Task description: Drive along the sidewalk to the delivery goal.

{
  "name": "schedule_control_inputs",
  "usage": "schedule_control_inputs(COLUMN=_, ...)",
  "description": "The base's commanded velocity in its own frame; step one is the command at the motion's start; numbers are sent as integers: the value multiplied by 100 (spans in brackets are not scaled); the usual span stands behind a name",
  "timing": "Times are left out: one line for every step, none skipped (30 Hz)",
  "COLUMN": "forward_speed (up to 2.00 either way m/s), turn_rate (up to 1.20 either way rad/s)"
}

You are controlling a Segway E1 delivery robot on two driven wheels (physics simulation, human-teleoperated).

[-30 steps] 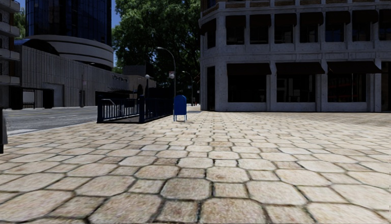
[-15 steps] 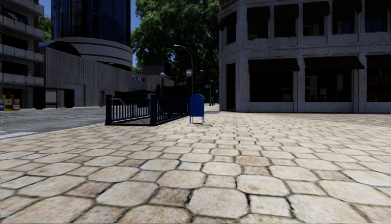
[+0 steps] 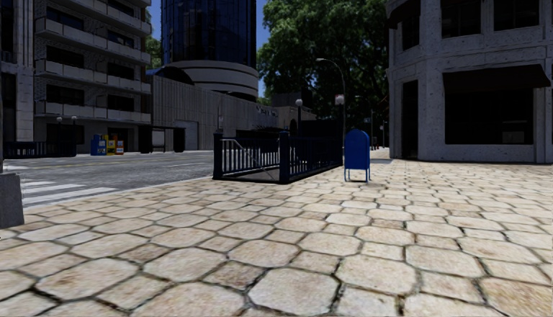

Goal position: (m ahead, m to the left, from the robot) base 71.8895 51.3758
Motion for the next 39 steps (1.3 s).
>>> schedule_control_inputs(forward_speed=200, turn_rate=58)
schedule_control_inputs(forward_speed=200, turn_rate=58)
schedule_control_inputs(forward_speed=200, turn_rate=58)
schedule_control_inputs(forward_speed=200, turn_rate=58)
schedule_control_inputs(forward_speed=200, turn_rate=58)
schedule_control_inputs(forward_speed=200, turn_rate=58)
schedule_control_inputs(forward_speed=200, turn_rate=58)
schedule_control_inputs(forward_speed=200, turn_rate=58)
schedule_control_inputs(forward_speed=200, turn_rate=58)
schedule_control_inputs(forward_speed=200, turn_rate=58)
schedule_control_inputs(forward_speed=200, turn_rate=58)
schedule_control_inputs(forward_speed=200, turn_rate=58)
schedule_control_inputs(forward_speed=200, turn_rate=58)
schedule_control_inputs(forward_speed=200, turn_rate=58)
schedule_control_inputs(forward_speed=200, turn_rate=58)
schedule_control_inputs(forward_speed=200, turn_rate=60)
schedule_control_inputs(forward_speed=200, turn_rate=61)
schedule_control_inputs(forward_speed=200, turn_rate=65)
schedule_control_inputs(forward_speed=200, turn_rate=65)
schedule_control_inputs(forward_speed=200, turn_rate=66)
schedule_control_inputs(forward_speed=200, turn_rate=66)
schedule_control_inputs(forward_speed=200, turn_rate=66)
schedule_control_inputs(forward_speed=200, turn_rate=66)
schedule_control_inputs(forward_speed=200, turn_rate=66)
schedule_control_inputs(forward_speed=200, turn_rate=66)
schedule_control_inputs(forward_speed=200, turn_rate=66)
schedule_control_inputs(forward_speed=200, turn_rate=66)
schedule_control_inputs(forward_speed=200, turn_rate=66)
schedule_control_inputs(forward_speed=200, turn_rate=66)
schedule_control_inputs(forward_speed=200, turn_rate=66)
schedule_control_inputs(forward_speed=200, turn_rate=66)
schedule_control_inputs(forward_speed=200, turn_rate=66)
schedule_control_inputs(forward_speed=200, turn_rate=66)
schedule_control_inputs(forward_speed=200, turn_rate=66)
schedule_control_inputs(forward_speed=200, turn_rate=65)
schedule_control_inputs(forward_speed=200, turn_rate=65)
schedule_control_inputs(forward_speed=200, turn_rate=65)
schedule_control_inputs(forward_speed=200, turn_rate=65)
schedule_control_inputs(forward_speed=200, turn_rate=65)
